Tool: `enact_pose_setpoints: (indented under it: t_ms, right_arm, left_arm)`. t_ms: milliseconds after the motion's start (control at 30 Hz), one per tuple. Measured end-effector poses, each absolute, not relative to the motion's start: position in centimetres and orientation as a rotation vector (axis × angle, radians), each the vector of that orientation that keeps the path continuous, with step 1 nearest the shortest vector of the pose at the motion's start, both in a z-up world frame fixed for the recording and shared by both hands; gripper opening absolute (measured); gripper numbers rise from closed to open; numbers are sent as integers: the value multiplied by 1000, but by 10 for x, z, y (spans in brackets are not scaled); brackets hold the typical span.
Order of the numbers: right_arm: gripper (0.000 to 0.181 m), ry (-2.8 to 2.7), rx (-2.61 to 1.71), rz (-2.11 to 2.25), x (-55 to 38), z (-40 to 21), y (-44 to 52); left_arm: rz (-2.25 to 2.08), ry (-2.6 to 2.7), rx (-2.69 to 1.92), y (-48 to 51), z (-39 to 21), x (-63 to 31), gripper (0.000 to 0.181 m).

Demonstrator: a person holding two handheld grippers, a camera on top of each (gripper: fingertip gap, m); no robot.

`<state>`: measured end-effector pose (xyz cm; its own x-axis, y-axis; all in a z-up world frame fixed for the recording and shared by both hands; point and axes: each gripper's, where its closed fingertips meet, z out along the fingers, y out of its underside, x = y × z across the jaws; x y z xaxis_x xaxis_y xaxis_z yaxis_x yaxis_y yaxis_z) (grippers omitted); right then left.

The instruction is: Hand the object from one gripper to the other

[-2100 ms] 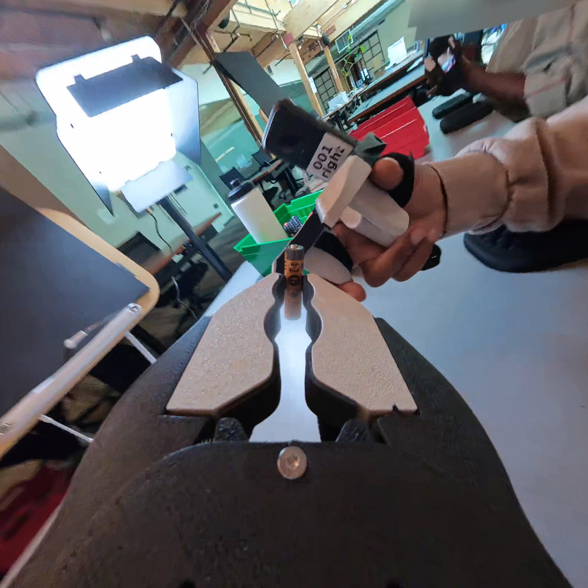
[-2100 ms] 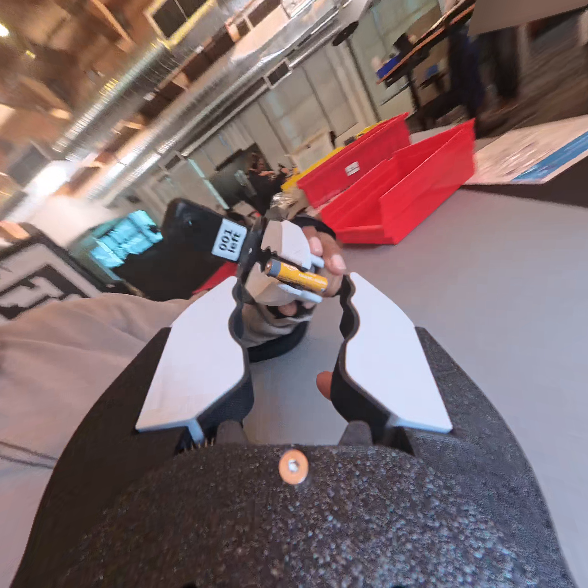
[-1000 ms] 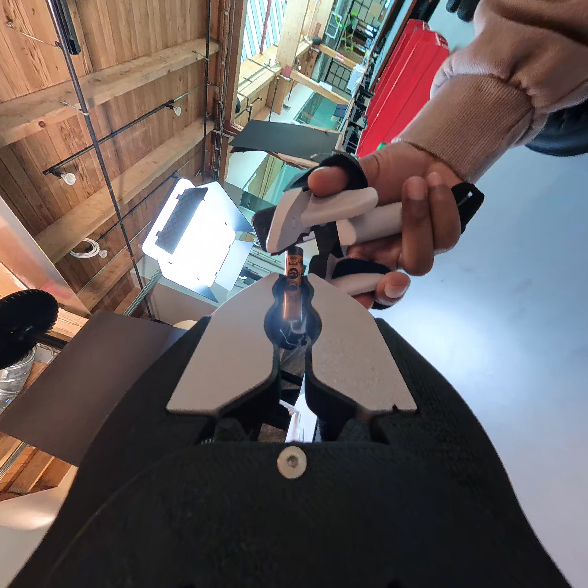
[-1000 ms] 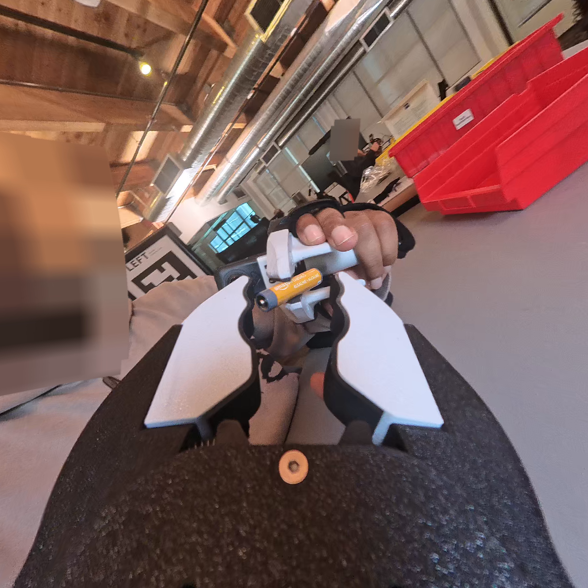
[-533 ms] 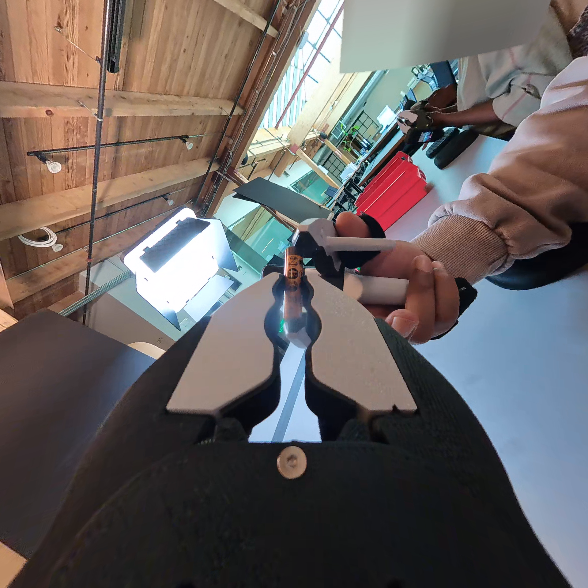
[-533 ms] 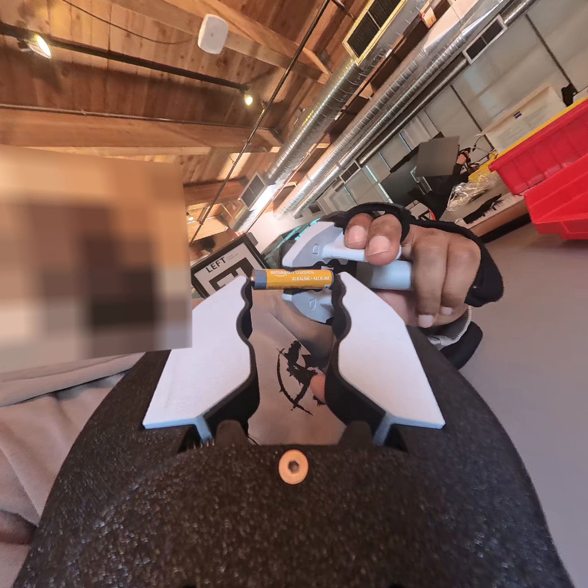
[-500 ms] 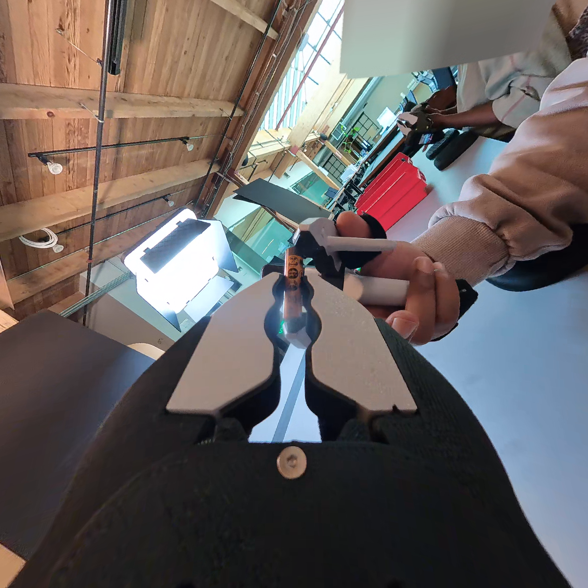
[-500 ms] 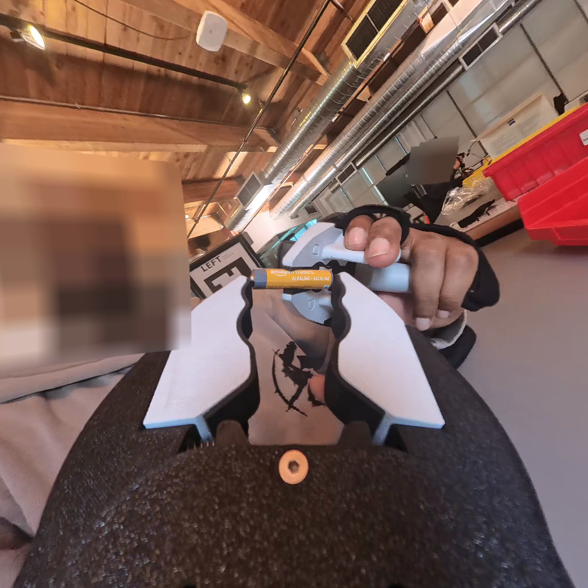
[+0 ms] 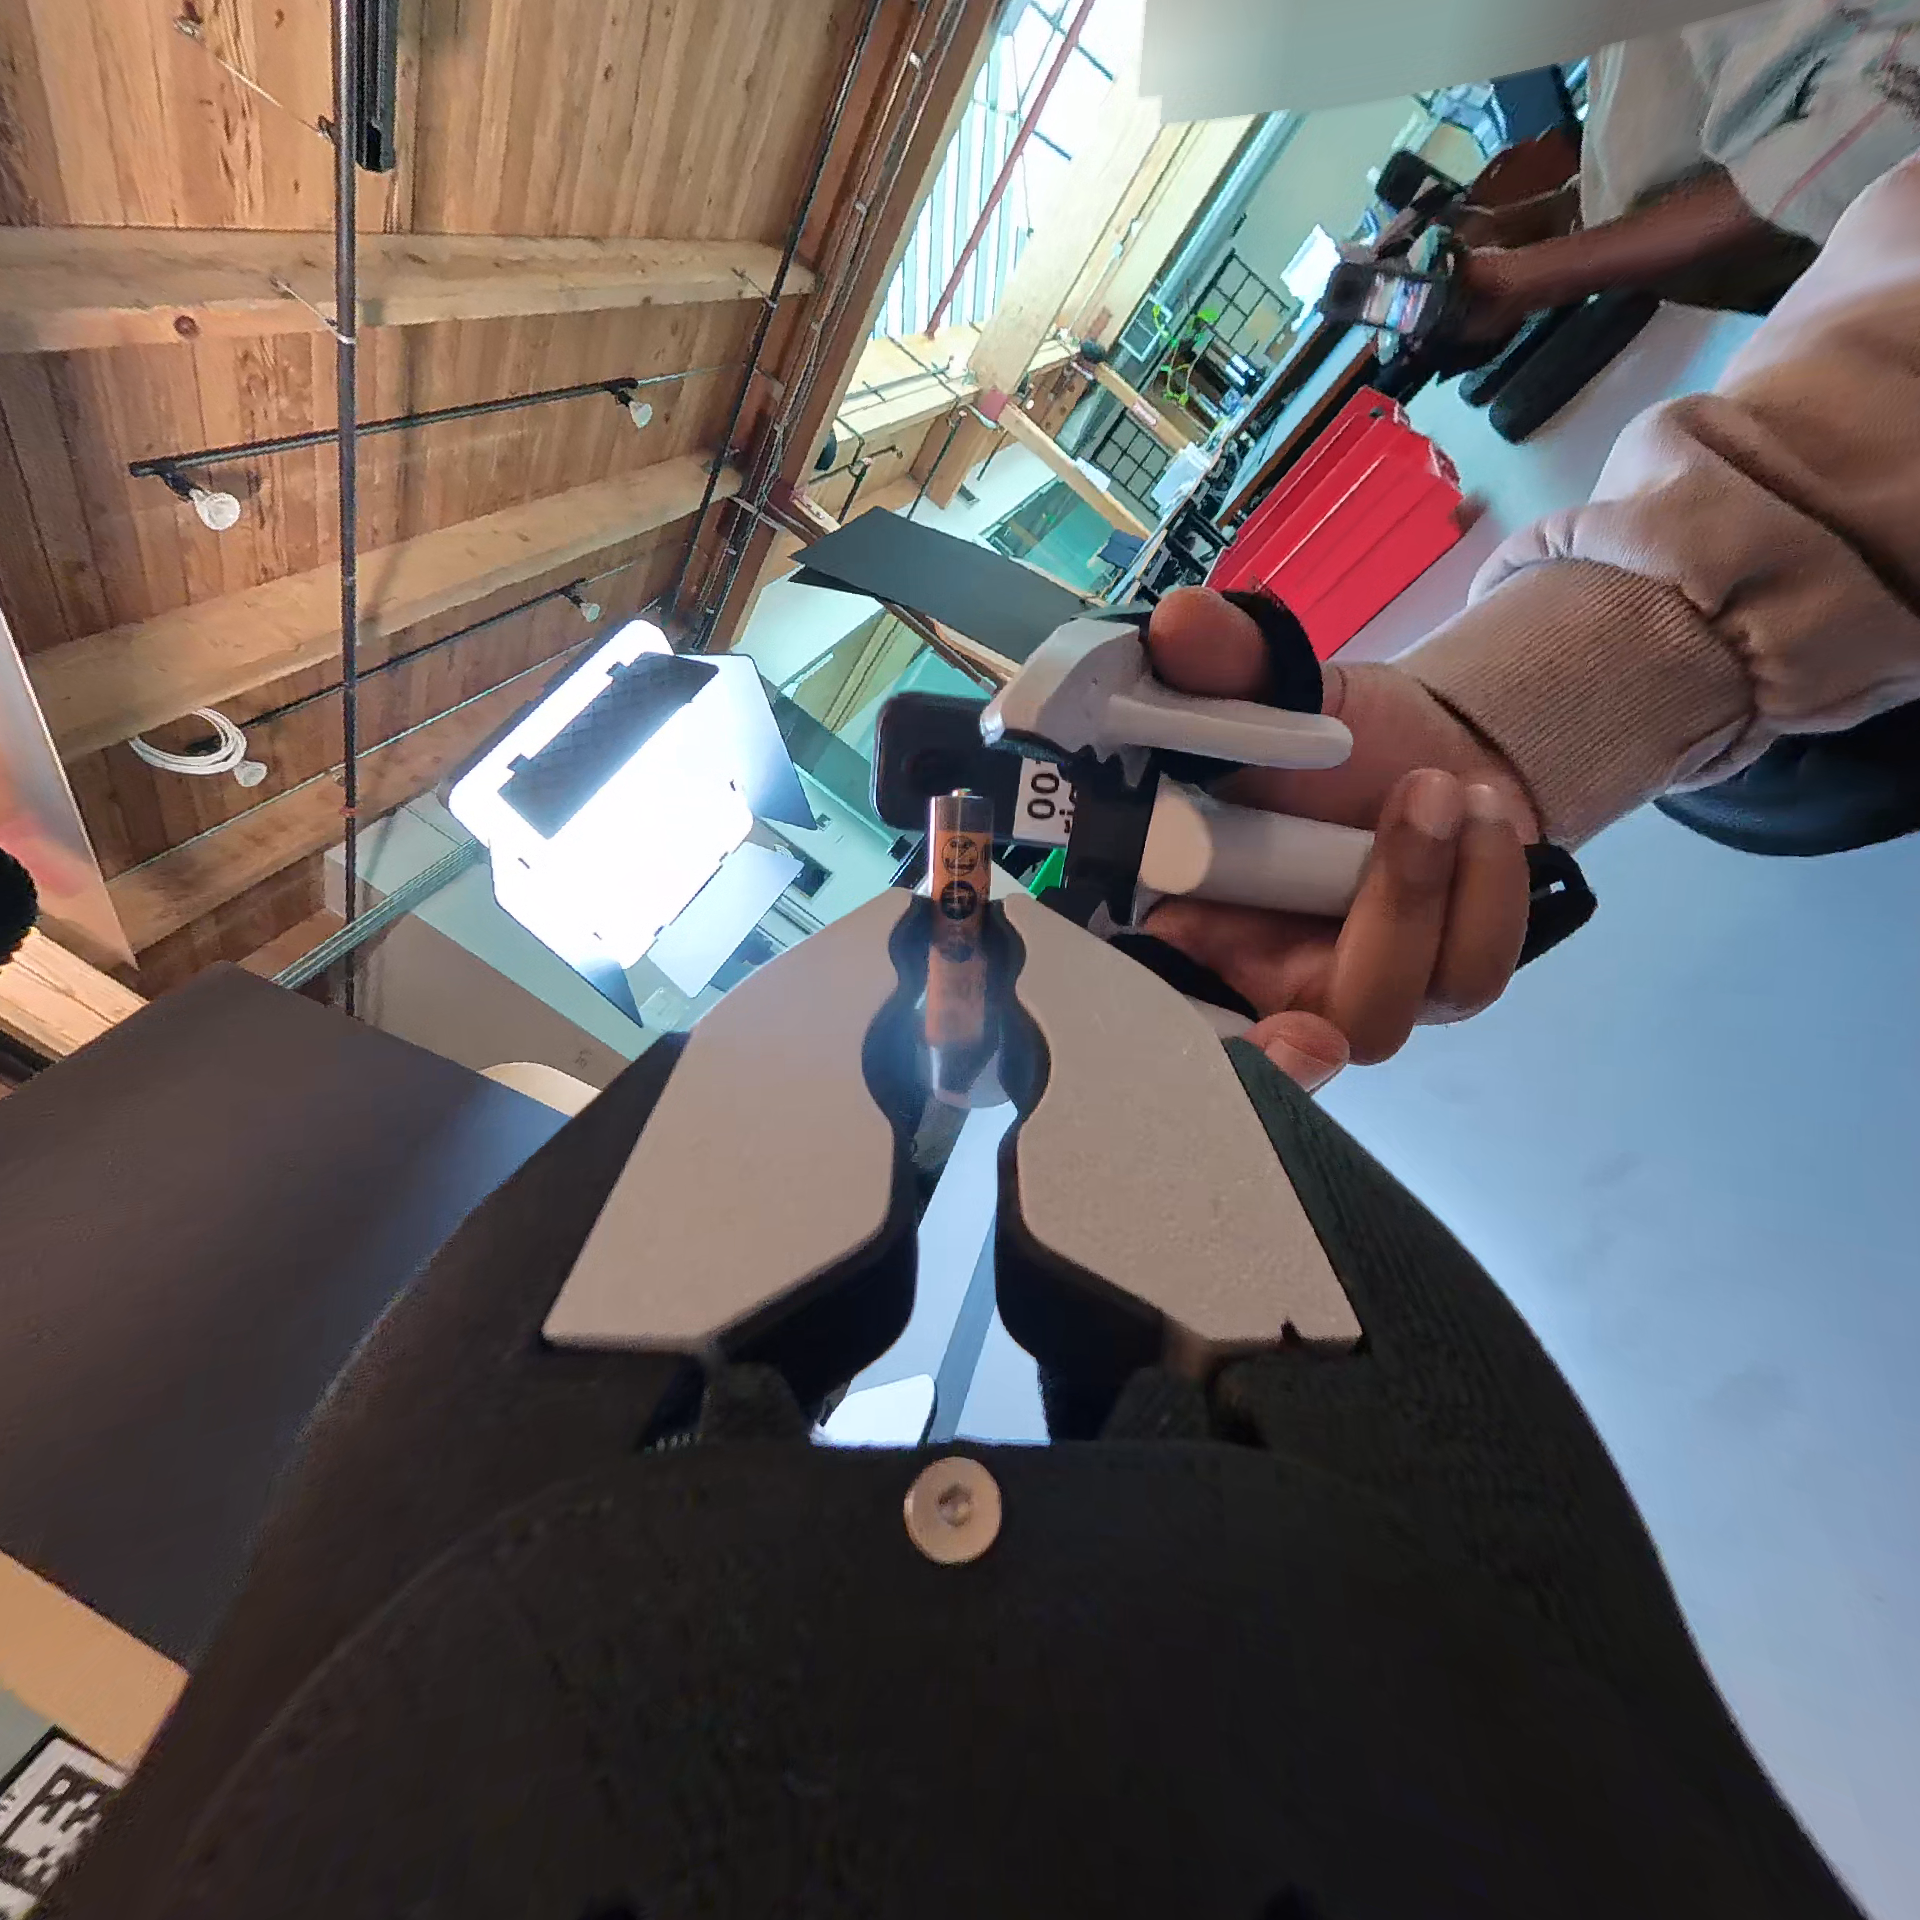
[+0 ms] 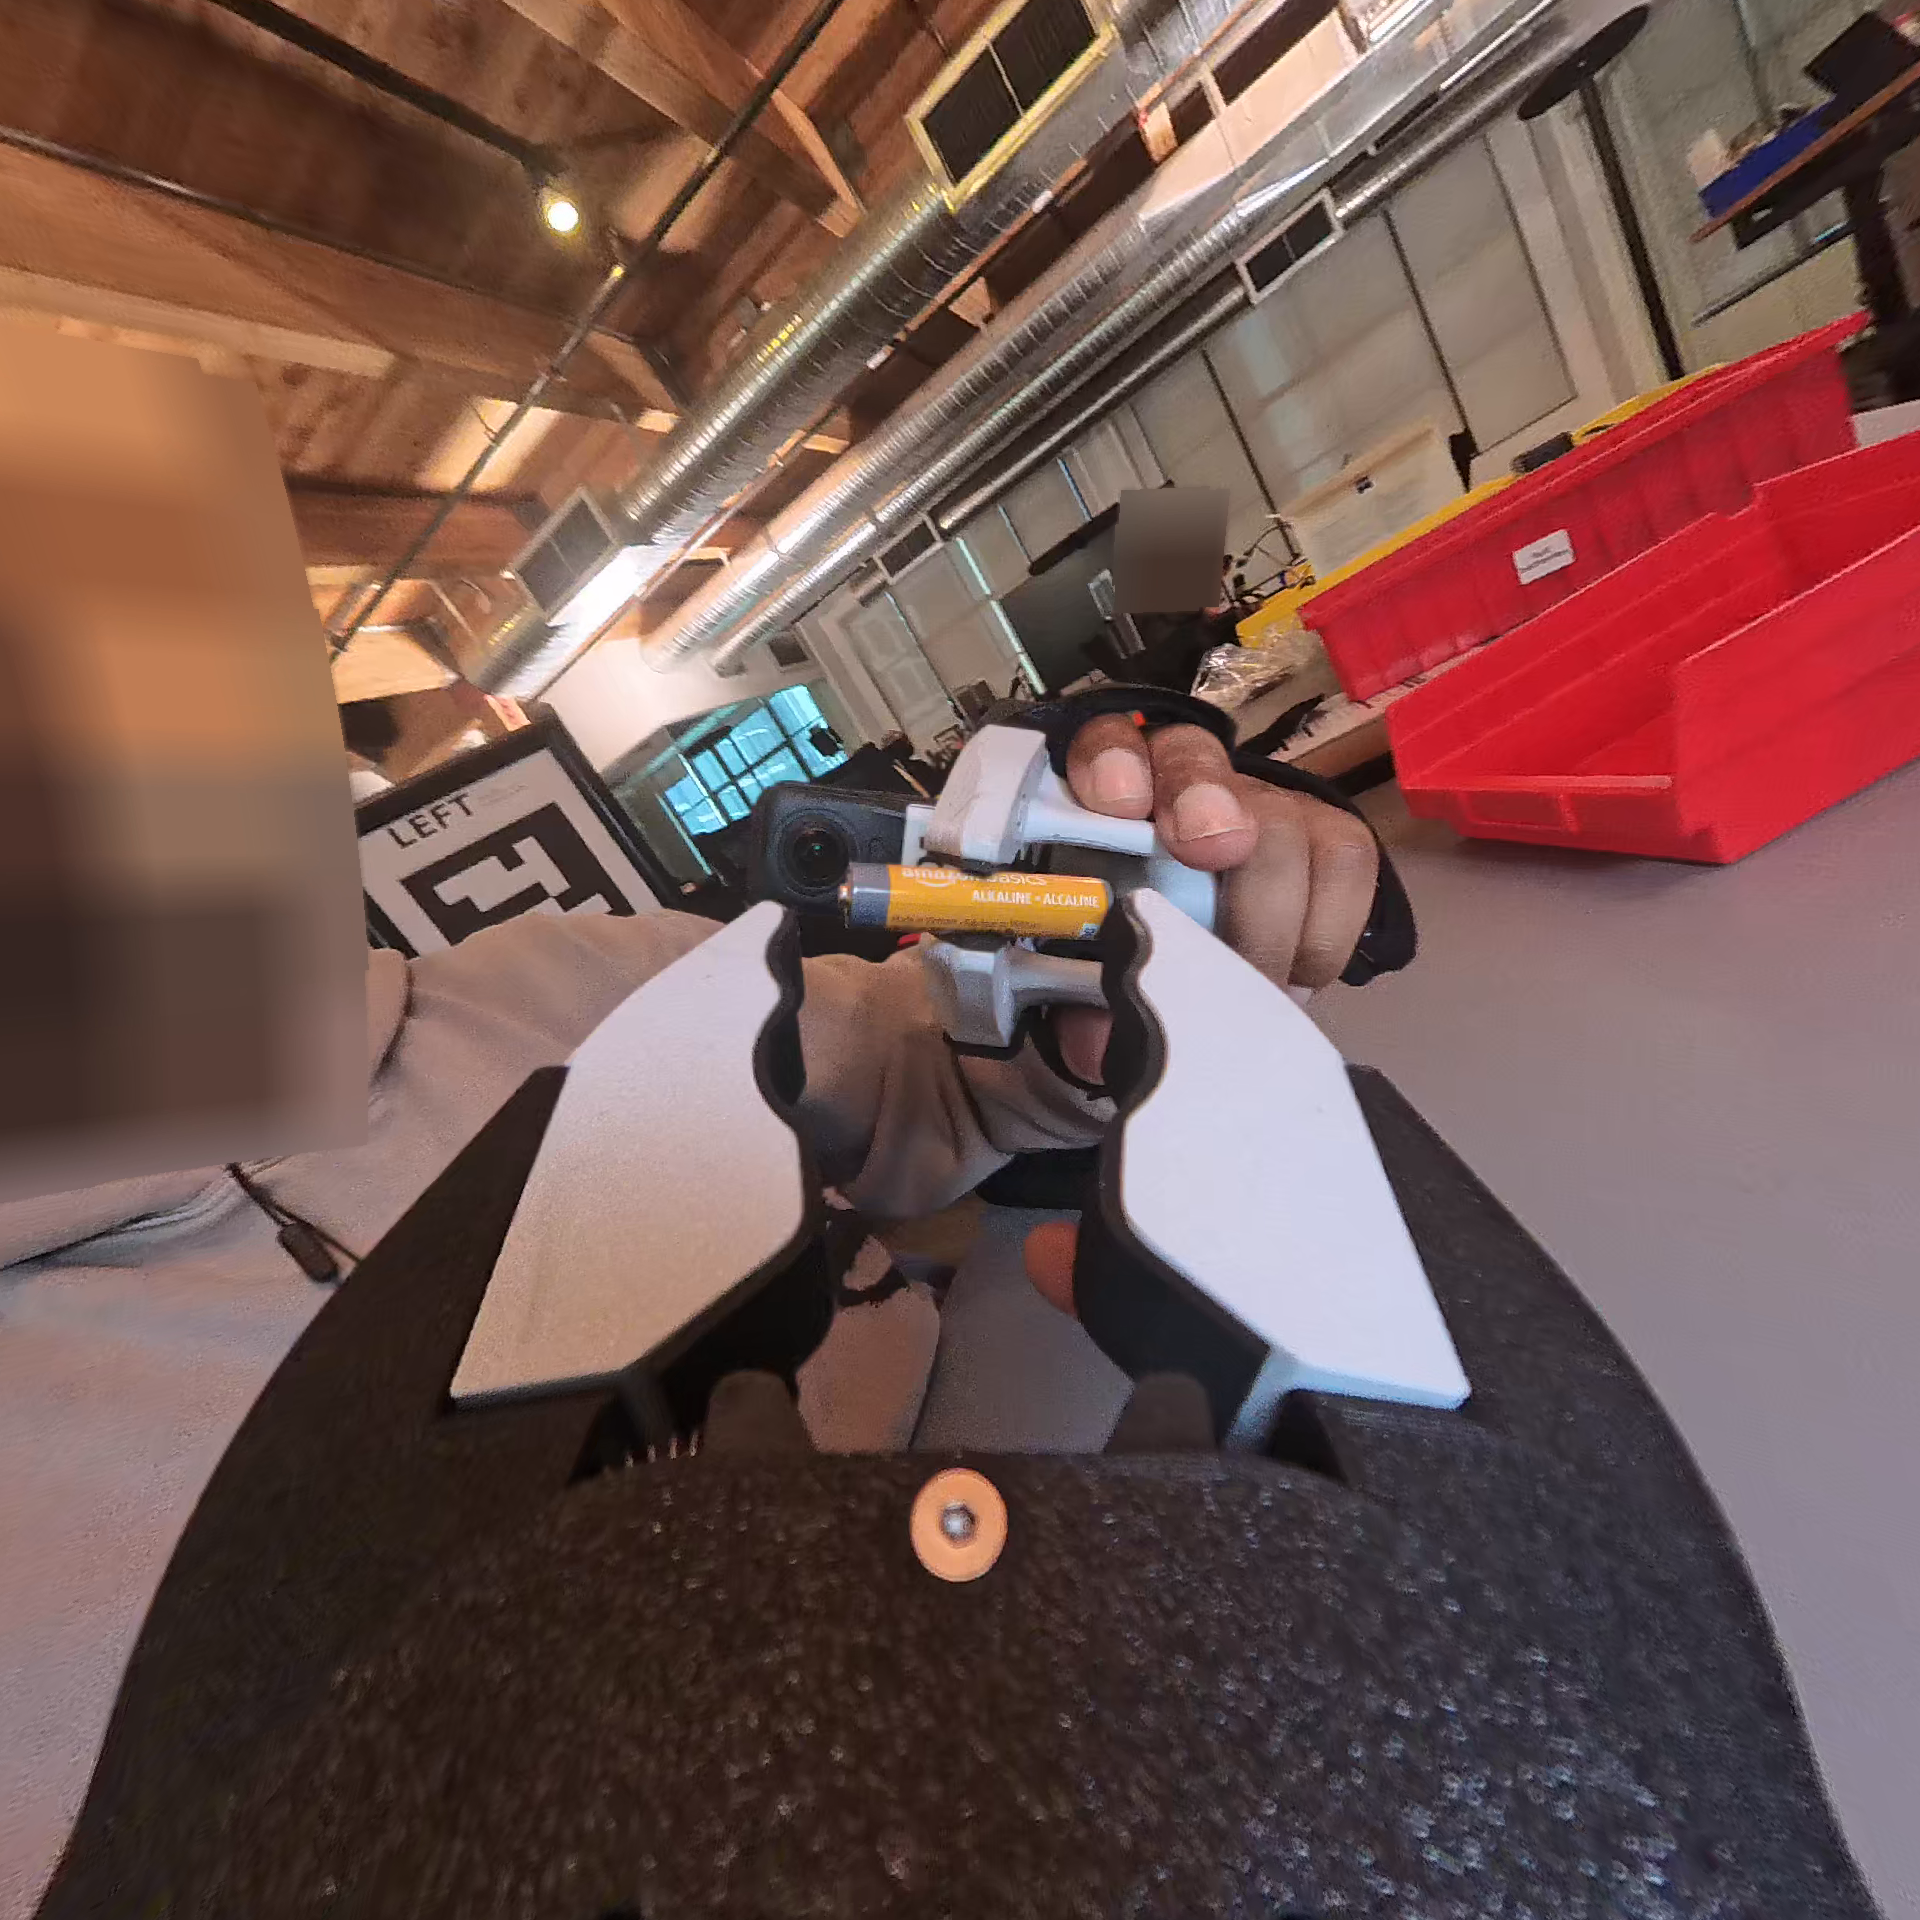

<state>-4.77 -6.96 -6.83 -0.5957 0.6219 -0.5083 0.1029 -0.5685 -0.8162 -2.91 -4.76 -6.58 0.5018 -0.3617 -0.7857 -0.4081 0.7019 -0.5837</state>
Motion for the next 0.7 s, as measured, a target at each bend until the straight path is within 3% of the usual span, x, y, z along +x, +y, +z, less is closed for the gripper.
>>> enact_pose_setpoints:
  t_ms: [100,400,700]
  right_arm:
    - [46,-1189,-1195,2245,-48,-66,-65]
    - [45,-1190,-1187,1996,-51,-70,-52]
    - [45,-1146,-989,1223,-27,-55,2]
  left_arm:
    - [21,1075,-833,-49,-63,-30,10]
    - [-75,1053,-957,-39,-67,-34,12]
    - [-1601,420,-1409,-14,-57,-65,30]
